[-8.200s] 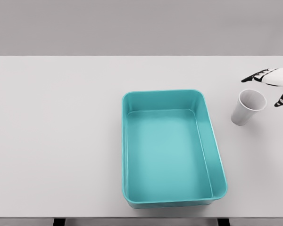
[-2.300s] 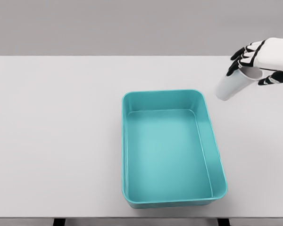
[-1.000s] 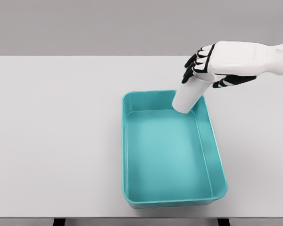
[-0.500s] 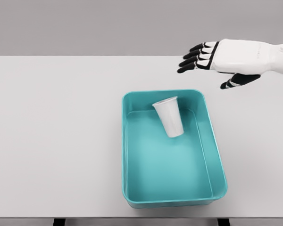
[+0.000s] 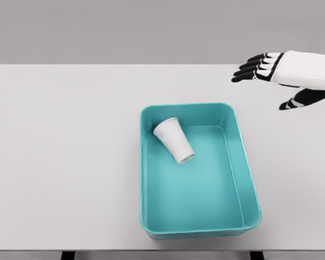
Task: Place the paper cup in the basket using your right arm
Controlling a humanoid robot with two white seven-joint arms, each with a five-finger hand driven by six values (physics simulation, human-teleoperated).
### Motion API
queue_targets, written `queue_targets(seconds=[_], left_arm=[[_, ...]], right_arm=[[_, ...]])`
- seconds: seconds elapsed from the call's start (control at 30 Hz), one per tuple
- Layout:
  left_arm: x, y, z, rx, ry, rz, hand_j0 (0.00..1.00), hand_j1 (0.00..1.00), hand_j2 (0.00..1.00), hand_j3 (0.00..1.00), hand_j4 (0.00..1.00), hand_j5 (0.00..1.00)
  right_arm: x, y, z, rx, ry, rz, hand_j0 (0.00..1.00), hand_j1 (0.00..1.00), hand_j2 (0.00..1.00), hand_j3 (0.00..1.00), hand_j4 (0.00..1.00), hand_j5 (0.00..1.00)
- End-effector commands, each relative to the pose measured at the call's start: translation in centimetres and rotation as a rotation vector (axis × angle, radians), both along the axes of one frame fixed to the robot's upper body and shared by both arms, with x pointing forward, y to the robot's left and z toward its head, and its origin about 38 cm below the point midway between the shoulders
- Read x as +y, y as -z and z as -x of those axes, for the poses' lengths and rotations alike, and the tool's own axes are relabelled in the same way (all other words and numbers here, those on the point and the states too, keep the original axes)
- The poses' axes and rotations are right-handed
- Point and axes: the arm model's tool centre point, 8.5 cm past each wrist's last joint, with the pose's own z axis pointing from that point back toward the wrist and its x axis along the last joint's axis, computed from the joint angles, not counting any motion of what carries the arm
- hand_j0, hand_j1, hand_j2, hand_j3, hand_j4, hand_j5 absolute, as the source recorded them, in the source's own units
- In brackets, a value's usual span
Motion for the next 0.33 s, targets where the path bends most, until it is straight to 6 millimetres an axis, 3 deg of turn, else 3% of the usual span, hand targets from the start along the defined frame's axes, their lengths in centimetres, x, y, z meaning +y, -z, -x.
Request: queue_targets(seconds=[0.0,0.13,0.17,0.23,0.3], left_arm=[[0.0,0.0,0.0,0.0,0.0,0.0,1.0,1.0,1.0,1.0,1.0,1.0],[0.0,0.0,-0.4,-0.007,0.0,0.002,1.0,1.0,1.0,1.0,1.0,1.0],[0.0,0.0,-0.3,-0.005,0.0,0.0,1.0,1.0,1.0,1.0,1.0,1.0],[0.0,0.0,-0.4,-0.007,0.0,0.002,1.0,1.0,1.0,1.0,1.0,1.0],[0.0,0.0,-0.3,-0.007,-0.001,0.001,1.0,1.0,1.0,1.0,1.0,1.0]], right_arm=[[-0.2,-0.2,0.0,0.0,0.008,-0.006,1.0,1.0,1.0,1.0,1.0,1.0],[0.0,-0.4,-0.1,-0.007,0.002,-0.011,1.0,1.0,1.0,1.0,1.0,1.0],[0.2,0.6,-0.1,0.019,-0.003,-0.012,1.0,1.0,1.0,1.0,1.0,1.0],[3.0,2.8,-0.3,0.083,-0.078,0.009,1.0,1.0,1.0,1.0,1.0,1.0],[3.7,4.5,-0.1,0.136,-0.104,0.04,1.0,1.0,1.0,1.0,1.0,1.0]])
